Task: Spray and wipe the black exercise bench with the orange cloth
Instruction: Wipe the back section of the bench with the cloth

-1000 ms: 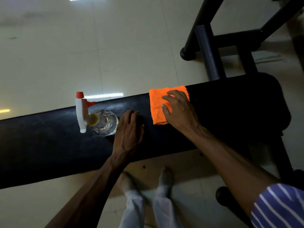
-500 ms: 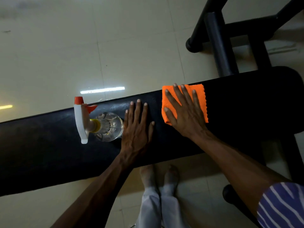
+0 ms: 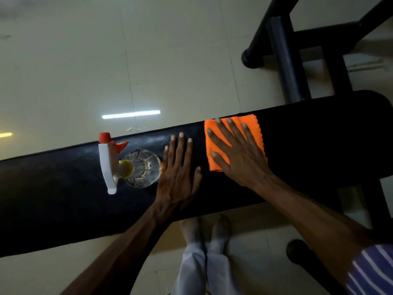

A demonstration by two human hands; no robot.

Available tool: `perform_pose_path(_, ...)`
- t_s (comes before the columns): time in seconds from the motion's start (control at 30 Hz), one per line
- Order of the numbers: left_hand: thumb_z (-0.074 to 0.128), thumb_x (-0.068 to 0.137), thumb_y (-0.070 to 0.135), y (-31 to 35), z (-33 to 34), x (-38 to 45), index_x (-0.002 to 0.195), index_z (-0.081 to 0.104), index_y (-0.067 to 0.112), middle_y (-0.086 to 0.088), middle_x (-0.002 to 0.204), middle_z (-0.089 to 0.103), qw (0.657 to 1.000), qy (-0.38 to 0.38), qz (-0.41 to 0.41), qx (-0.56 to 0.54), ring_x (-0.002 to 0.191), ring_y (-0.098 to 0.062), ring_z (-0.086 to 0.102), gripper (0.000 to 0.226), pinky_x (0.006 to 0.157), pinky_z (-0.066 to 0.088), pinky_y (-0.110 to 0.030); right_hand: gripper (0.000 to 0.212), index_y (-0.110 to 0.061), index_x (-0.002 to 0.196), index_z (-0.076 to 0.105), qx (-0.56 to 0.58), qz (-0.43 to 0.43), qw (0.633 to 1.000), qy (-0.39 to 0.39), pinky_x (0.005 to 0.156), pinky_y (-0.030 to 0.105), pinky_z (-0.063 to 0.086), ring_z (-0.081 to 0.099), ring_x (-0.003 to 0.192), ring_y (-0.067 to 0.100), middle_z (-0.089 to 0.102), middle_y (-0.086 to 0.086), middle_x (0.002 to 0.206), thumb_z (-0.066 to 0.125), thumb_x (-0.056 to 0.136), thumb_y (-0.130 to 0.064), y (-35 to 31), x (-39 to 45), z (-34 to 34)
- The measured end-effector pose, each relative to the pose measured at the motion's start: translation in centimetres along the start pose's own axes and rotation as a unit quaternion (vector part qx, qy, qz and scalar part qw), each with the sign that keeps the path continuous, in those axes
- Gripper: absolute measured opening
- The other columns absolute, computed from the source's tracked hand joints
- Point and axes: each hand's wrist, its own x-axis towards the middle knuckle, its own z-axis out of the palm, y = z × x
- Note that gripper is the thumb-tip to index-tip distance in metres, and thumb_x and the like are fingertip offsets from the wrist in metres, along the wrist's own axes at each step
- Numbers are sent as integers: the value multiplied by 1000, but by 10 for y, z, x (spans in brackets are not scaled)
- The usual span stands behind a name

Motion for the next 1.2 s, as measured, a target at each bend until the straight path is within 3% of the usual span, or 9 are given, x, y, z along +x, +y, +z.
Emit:
perform_pose_path(0.2,43,102,46,-5,14,-3,164,20,3,-21,173,9,999,36,13,36,162,-36,6,79,131,14,-54,62,-31,167,28,43,186,981,22,133,57,4,12,166,34,19,7,178,33,108,-50,-15,47,-1)
perform_pose_path(0.33,41,101,58,-7,16,-7,164,19,3,-21,173,9,998,45,33,28,162,-37,6,87,130,15,-56,62,-27,169,24,34,59,997,21,132,59,9,9,166,32,16,6,179,30,111,-48,-43,34,5)
perform_pose_path(0.47,44,98,63,-6,11,-11,164,17,2,-20,174,6,998,35,35,26,163,-35,3,93,130,15,-56,63,-33,169,17,-17,-59,998,-18,134,54,9,4,167,24,8,-1,180,29,111,-54,11,-1,-6)
perform_pose_path(0.57,43,99,62,-4,11,-10,164,16,3,-19,174,6,999,36,26,21,163,-34,2,92,131,13,-55,62,-33,169,21,6,56,998,-13,134,54,9,12,166,28,14,2,179,29,110,-53,37,14,-12)
perform_pose_path(0.67,42,99,61,-2,13,-9,164,18,4,-19,174,8,999,38,17,21,163,-35,4,89,130,13,-55,63,-28,169,22,30,188,982,17,134,57,6,10,166,33,14,8,179,28,110,-49,1,30,-5)
perform_pose_path(0.87,37,101,60,15,10,3,165,19,7,-15,174,9,999,28,13,16,163,-33,5,85,129,13,-57,62,-31,170,16,5,37,999,4,133,55,12,5,167,26,8,2,180,29,112,-50,16,-31,-1)
perform_pose_path(1.0,36,102,59,32,10,26,166,15,12,-11,176,6,999,26,27,12,163,-31,1,82,132,9,-54,63,-30,169,20,16,168,986,11,133,57,10,8,167,29,12,6,179,31,111,-51,79,-22,-12)
perform_pose_path(1.1,34,103,56,39,12,44,166,17,14,-10,175,8,999,23,34,14,163,-31,2,78,132,8,-54,64,-27,169,22,27,267,963,38,133,58,5,7,166,34,11,10,179,30,110,-50,69,6,-10)
perform_pose_path(1.2,36,104,53,50,16,56,166,19,15,-10,175,8,999,4,39,22,163,-31,1,75,131,6,-54,62,-26,169,23,30,183,981,52,133,58,6,6,167,33,13,8,179,29,111,-47,48,-2,2)
